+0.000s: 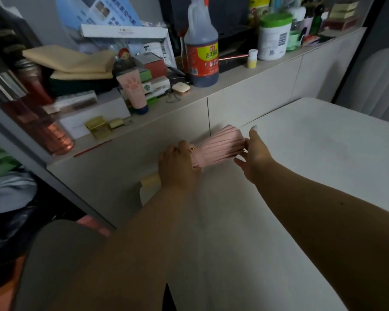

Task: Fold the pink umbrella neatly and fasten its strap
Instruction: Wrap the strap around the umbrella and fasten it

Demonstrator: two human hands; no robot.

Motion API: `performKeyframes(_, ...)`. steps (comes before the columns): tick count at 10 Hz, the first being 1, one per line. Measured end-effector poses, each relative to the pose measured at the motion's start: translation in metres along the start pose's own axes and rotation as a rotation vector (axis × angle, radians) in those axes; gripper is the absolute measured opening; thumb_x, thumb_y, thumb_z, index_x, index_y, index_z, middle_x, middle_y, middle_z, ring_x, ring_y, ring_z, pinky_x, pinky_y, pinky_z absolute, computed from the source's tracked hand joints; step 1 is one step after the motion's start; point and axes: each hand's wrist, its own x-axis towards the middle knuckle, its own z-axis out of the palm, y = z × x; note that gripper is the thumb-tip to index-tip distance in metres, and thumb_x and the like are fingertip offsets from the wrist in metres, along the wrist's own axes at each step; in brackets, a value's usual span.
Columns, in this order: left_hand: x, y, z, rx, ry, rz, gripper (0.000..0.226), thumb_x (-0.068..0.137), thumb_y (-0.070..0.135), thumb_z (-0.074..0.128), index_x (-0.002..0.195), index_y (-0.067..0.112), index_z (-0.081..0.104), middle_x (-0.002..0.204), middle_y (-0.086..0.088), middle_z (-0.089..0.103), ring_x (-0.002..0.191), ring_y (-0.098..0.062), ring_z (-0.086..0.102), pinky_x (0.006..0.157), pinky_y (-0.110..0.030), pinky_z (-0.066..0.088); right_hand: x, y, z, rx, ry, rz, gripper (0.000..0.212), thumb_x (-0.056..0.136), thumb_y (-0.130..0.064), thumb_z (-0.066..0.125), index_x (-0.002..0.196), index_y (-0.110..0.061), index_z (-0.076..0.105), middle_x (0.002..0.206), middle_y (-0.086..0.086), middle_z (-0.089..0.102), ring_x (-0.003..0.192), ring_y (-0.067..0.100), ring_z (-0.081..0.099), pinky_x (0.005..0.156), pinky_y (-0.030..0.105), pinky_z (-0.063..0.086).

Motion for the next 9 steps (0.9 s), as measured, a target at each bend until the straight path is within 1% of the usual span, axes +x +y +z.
performKeyframes(1,0.002,0.004,0.018,-0.043,0.023,-0.056,0.064,0.07,0.034,0.081,0.122,0.011,0.051,0.115,-0.011,0.064,0.111,-0.032,0.051,0.09,-0.038,0.036,0.012,0.003,-0.005,0.029,-0.019,-0.004,0.077,0.093,-0.064,0.03,0.148,-0.01,0.034,0.151,0.005,0.041,0.138,0.021,0.039,0.111,0.039,0.031)
performKeyframes(2,0.003,0.007,0.036,-0.079,0.009,-0.098,0.063,0.069,0.024,0.082,0.124,0.01,0.053,0.115,-0.013,0.064,0.113,-0.033,0.05,0.093,-0.04,0.039,0.017,0.008,-0.011,0.011,-0.062,-0.026,0.075,0.095,-0.062,0.028,0.15,-0.011,0.029,0.156,0.005,0.033,0.142,0.021,0.032,0.113,0.041,0.028)
performKeyframes(3,0.003,0.008,0.049,-0.05,-0.009,-0.118,0.064,0.071,0.02,0.079,0.128,0.011,0.051,0.121,-0.015,0.061,0.117,-0.034,0.047,0.098,-0.044,0.038,0.015,0.011,-0.014,-0.08,-0.069,-0.075,0.065,0.098,-0.054,0.028,0.148,-0.014,0.03,0.156,0.008,0.029,0.142,0.024,0.03,0.112,0.043,0.029)
performKeyframes(4,0.0,0.008,0.05,-0.004,-0.048,-0.116,0.069,0.082,0.028,0.07,0.142,0.013,0.04,0.14,-0.014,0.048,0.132,-0.032,0.036,0.116,-0.051,0.017,0.012,0.013,-0.02,-0.145,-0.09,-0.074,0.064,0.097,-0.057,0.027,0.15,-0.02,0.027,0.158,0.004,0.027,0.143,0.021,0.028,0.112,0.044,0.026)
performKeyframes(5,-0.004,0.007,0.048,0.055,-0.103,-0.134,0.075,0.092,0.043,0.055,0.152,0.016,0.02,0.157,-0.014,0.023,0.146,-0.031,0.014,0.118,-0.052,-0.001,0.008,0.013,-0.025,-0.149,-0.07,-0.061,0.064,0.097,-0.057,0.029,0.149,-0.021,0.028,0.158,0.002,0.027,0.144,0.021,0.027,0.113,0.045,0.024)
performKeyframes(6,-0.012,0.016,0.033,0.064,-0.157,-0.149,0.078,0.094,0.047,0.047,0.154,0.015,0.008,0.162,-0.012,0.009,0.149,-0.03,0.002,0.117,-0.051,-0.006,-0.002,0.009,-0.03,-0.091,-0.086,-0.038,0.069,0.096,-0.06,0.029,0.149,-0.016,0.03,0.156,0.002,0.032,0.142,0.02,0.031,0.116,0.044,0.025)
performKeyframes(7,-0.026,0.025,0.019,0.068,-0.123,-0.118,0.077,0.095,0.043,0.045,0.155,0.011,0.008,0.162,-0.012,0.01,0.149,-0.03,0.004,0.119,-0.049,-0.003,-0.035,-0.009,-0.035,-0.02,-0.036,-0.083,0.06,0.099,-0.049,0.035,0.143,-0.007,0.041,0.146,0.008,0.046,0.131,0.022,0.046,0.112,0.042,0.035)
performKeyframes(8,-0.046,0.036,0.006,0.053,-0.154,-0.107,0.073,0.098,0.041,0.04,0.154,0.008,0.008,0.162,-0.011,0.01,0.149,-0.029,0.006,0.121,-0.048,0.0,-0.084,-0.033,-0.036,0.122,-0.056,-0.215,0.039,0.1,-0.03,0.045,0.126,-0.003,0.055,0.12,0.013,0.064,0.119,0.027,0.058,0.105,0.04,0.044)
performKeyframes(9,-0.066,0.042,-0.006,0.086,-0.209,-0.111,0.069,0.1,0.042,0.034,0.154,0.008,0.007,0.163,-0.011,0.007,0.149,-0.028,0.005,0.121,-0.046,0.0,-0.152,-0.071,-0.036,0.25,-0.145,-0.455,0.022,0.092,-0.019,0.049,0.102,-0.005,0.062,0.092,0.009,0.071,0.099,0.026,0.067,0.1,0.041,0.049)
